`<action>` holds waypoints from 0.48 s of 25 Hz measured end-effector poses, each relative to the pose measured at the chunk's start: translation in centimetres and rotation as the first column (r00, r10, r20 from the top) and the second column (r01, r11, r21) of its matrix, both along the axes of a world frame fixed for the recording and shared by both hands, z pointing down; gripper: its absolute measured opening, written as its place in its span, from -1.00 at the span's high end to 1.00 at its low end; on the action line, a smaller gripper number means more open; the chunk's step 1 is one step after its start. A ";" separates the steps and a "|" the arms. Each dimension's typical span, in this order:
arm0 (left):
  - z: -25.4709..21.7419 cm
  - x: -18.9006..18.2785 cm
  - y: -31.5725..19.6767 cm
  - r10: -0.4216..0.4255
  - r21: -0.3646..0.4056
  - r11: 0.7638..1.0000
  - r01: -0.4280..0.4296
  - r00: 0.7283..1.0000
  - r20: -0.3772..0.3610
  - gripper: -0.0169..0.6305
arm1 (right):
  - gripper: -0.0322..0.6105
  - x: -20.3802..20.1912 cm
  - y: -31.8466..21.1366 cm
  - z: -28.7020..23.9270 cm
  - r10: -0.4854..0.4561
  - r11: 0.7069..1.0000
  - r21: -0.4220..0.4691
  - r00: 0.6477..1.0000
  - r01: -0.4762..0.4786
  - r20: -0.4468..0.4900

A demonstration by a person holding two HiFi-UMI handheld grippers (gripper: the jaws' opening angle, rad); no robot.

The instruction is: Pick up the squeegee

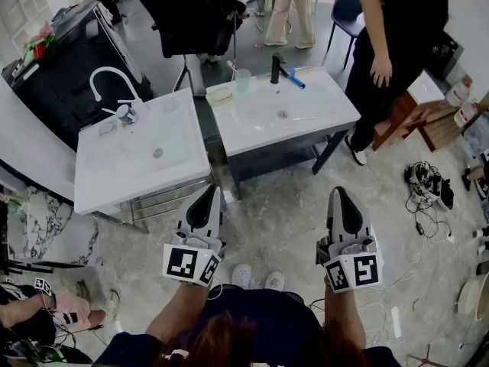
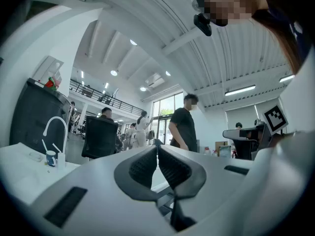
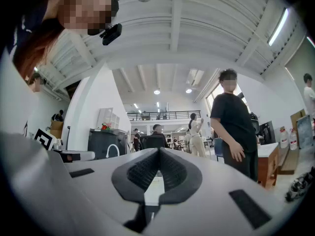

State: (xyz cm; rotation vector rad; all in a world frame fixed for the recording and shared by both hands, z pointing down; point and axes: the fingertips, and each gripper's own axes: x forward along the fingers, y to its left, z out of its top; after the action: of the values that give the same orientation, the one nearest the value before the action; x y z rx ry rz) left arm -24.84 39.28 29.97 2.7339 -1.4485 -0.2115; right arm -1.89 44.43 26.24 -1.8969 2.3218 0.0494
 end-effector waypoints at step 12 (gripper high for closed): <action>0.2 -1.3 -1.9 0.026 0.008 1.000 -0.026 0.999 0.018 0.56 | 0.70 -1.7 -1.8 0.3 0.025 1.000 -0.011 1.000 -0.025 0.000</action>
State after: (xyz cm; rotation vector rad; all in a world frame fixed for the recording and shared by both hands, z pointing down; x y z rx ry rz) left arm -26.17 37.37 30.16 2.7669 -1.4190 -0.1927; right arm -3.56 42.66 26.53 -1.9312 2.3025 0.0397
